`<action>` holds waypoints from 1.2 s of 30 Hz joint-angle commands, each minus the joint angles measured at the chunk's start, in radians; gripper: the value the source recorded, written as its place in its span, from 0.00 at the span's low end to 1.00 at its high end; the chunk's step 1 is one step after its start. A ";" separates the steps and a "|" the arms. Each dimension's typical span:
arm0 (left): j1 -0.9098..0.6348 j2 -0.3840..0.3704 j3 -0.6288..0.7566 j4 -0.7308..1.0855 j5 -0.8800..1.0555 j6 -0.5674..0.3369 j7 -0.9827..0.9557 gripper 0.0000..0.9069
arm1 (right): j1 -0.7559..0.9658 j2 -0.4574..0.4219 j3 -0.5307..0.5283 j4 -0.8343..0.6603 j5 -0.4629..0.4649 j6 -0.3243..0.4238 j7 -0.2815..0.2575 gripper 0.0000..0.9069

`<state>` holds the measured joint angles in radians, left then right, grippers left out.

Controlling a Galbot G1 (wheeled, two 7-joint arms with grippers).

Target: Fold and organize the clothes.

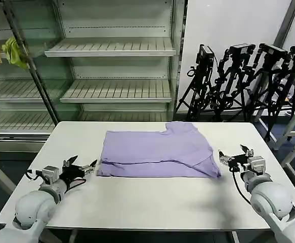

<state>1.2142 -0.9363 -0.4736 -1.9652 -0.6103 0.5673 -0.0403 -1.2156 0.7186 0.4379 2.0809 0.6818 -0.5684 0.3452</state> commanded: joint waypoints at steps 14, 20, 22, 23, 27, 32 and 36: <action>0.071 -0.026 0.033 -0.061 -0.033 0.009 0.003 1.00 | -0.222 0.048 0.024 0.101 -0.052 -0.007 0.007 1.00; 0.049 -0.041 0.046 -0.038 -0.022 0.009 0.011 1.00 | -0.220 0.071 0.015 0.088 -0.063 -0.004 0.003 1.00; 0.040 -0.047 0.050 -0.026 -0.020 0.009 0.012 1.00 | -0.222 0.079 0.012 0.083 -0.071 -0.003 0.000 1.00; 0.035 -0.049 0.053 -0.021 -0.017 0.008 0.013 1.00 | -0.223 0.081 0.010 0.080 -0.073 -0.002 -0.001 1.00; 0.018 -0.057 0.065 0.000 -0.008 0.007 0.016 1.00 | -0.221 0.093 0.002 0.069 -0.083 0.002 -0.005 1.00; 0.003 -0.064 0.073 0.019 -0.001 0.006 0.018 1.00 | -0.209 0.097 -0.005 0.056 -0.088 0.009 -0.011 0.89; -0.001 -0.064 0.076 0.024 0.004 0.005 0.021 1.00 | -0.200 0.097 -0.010 0.052 -0.089 0.013 -0.014 0.74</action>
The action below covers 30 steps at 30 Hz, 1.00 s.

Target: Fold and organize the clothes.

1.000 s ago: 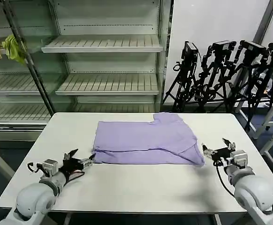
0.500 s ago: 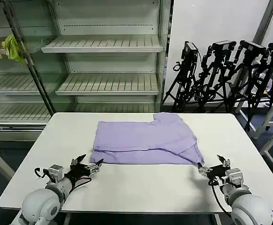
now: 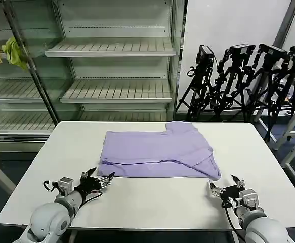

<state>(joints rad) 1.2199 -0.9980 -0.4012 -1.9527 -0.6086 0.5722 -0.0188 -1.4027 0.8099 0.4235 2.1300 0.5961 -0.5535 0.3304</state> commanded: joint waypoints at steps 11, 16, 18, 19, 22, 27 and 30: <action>0.005 -0.004 -0.004 0.008 0.009 -0.001 0.003 1.00 | -0.001 0.003 0.002 0.003 -0.005 0.005 -0.007 0.31; 0.010 -0.006 -0.006 0.007 0.014 -0.002 0.005 0.66 | -0.004 0.003 0.004 0.005 -0.008 0.008 -0.011 0.11; 0.011 -0.008 -0.007 0.008 0.016 -0.002 0.006 0.42 | -0.007 0.005 0.003 0.005 -0.012 0.011 -0.012 0.02; 0.012 -0.008 -0.008 0.008 0.018 -0.003 0.007 0.38 | -0.008 0.006 0.003 0.004 -0.014 0.012 -0.013 0.00; 0.013 -0.010 -0.008 0.009 0.020 -0.004 0.009 0.20 | -0.012 0.007 0.003 0.005 -0.018 0.015 -0.017 0.00; 0.013 -0.012 -0.008 0.012 0.023 -0.006 0.011 0.02 | -0.014 0.006 0.005 0.005 -0.018 0.017 -0.018 0.00; 0.012 -0.013 -0.008 0.013 0.024 -0.007 0.012 0.02 | -0.014 0.006 0.006 0.006 -0.019 0.018 -0.019 0.00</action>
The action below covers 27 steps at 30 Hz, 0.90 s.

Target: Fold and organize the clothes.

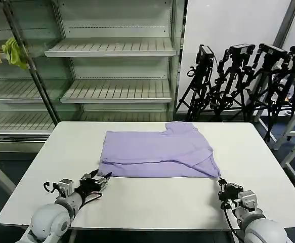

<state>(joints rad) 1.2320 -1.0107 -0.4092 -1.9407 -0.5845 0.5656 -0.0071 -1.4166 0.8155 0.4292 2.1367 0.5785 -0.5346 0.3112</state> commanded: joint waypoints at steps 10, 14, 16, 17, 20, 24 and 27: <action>0.001 -0.002 0.004 0.006 0.010 -0.009 0.010 0.01 | -0.004 0.001 0.000 0.001 -0.016 0.007 -0.007 0.43; 0.001 -0.002 0.006 0.007 0.016 -0.013 0.013 0.01 | -0.001 0.001 0.001 0.001 -0.018 0.004 -0.006 0.93; 0.001 -0.003 0.007 0.008 0.018 -0.013 0.013 0.01 | 0.003 0.000 0.000 -0.003 -0.018 0.003 -0.007 0.94; 0.001 -0.004 0.007 0.009 0.018 -0.013 0.013 0.01 | 0.005 0.000 -0.001 -0.005 -0.018 0.003 -0.007 0.94; 0.001 -0.006 0.008 0.010 0.020 -0.014 0.013 0.01 | 0.014 0.003 -0.006 -0.014 -0.018 0.003 -0.009 0.94; 0.003 -0.007 0.008 0.009 0.021 -0.014 0.014 0.01 | 0.043 0.009 -0.030 -0.040 -0.019 0.003 -0.012 0.91; 0.006 -0.006 0.006 0.009 0.022 -0.014 0.014 0.01 | 0.063 0.014 -0.047 -0.055 -0.019 0.005 -0.015 0.66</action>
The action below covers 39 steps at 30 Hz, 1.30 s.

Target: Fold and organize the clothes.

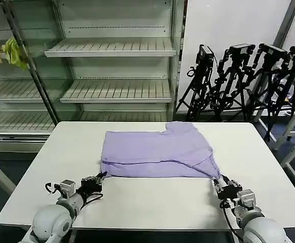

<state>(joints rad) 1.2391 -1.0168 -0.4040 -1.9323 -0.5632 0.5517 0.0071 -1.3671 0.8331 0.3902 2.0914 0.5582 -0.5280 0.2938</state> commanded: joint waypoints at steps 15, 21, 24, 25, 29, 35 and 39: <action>0.012 0.003 -0.008 -0.004 0.003 -0.003 0.003 0.01 | 0.048 0.012 -0.047 -0.037 -0.019 0.020 -0.016 0.00; 0.012 -0.004 -0.005 0.001 0.012 -0.006 0.005 0.01 | 0.029 0.014 -0.036 -0.032 -0.024 0.026 -0.021 0.00; 0.013 -0.004 -0.005 0.000 0.013 -0.006 0.006 0.01 | 0.020 0.009 -0.028 -0.026 -0.023 0.027 -0.023 0.00; 0.014 -0.004 -0.006 -0.001 0.013 -0.006 0.006 0.01 | 0.016 0.006 -0.024 -0.022 -0.021 0.027 -0.024 0.00; 0.025 0.005 -0.011 -0.011 0.012 -0.005 0.006 0.01 | -0.006 -0.014 -0.011 0.003 0.001 0.017 -0.021 0.00; 0.071 0.035 -0.033 -0.052 0.004 0.000 0.005 0.01 | -0.093 -0.074 0.039 0.071 0.038 0.004 -0.015 0.00; 0.113 0.052 -0.053 -0.087 0.001 0.001 0.005 0.01 | -0.153 -0.107 0.073 0.122 0.044 0.001 -0.010 0.00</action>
<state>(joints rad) 1.3153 -0.9771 -0.4479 -1.9887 -0.5616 0.5526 0.0128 -1.4692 0.7535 0.4380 2.1720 0.5849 -0.5279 0.2855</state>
